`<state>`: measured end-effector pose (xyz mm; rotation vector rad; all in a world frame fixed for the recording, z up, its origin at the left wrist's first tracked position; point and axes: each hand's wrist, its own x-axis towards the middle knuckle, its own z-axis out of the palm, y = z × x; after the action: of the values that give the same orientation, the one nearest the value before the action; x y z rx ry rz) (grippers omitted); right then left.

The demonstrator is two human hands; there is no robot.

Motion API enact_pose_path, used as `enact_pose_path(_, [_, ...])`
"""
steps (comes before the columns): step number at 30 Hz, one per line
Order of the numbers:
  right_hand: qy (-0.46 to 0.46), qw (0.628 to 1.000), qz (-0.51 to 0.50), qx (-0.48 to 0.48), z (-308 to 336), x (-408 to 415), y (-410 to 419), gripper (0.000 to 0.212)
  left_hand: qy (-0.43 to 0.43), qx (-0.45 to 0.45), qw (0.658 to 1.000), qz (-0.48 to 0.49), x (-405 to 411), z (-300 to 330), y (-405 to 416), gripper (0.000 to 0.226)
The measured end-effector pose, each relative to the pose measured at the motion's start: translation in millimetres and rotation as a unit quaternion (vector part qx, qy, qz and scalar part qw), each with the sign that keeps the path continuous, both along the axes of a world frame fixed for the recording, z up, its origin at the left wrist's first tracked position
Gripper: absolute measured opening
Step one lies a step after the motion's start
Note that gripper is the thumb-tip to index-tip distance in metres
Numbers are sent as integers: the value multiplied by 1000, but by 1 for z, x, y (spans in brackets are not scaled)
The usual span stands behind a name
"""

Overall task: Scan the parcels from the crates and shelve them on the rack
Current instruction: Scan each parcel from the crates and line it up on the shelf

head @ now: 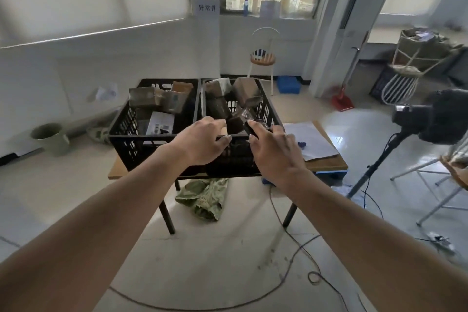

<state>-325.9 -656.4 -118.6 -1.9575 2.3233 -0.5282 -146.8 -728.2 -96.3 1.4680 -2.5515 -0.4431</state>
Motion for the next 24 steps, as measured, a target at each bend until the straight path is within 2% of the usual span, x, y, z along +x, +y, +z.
enact_pose_path(7, [-4,999,-11,39,-29,-27,-117,50,-6,67,998,17,-30,-32,-130,55])
enact_pose_path(16, [-47,996,18,76,-81,-79,-234,49,-45,149,986,65,-86,-83,-232,58])
enact_pose_path(24, [-92,982,73,147,-131,-123,-319,49,-145,208,960,120,-130,-127,-287,31])
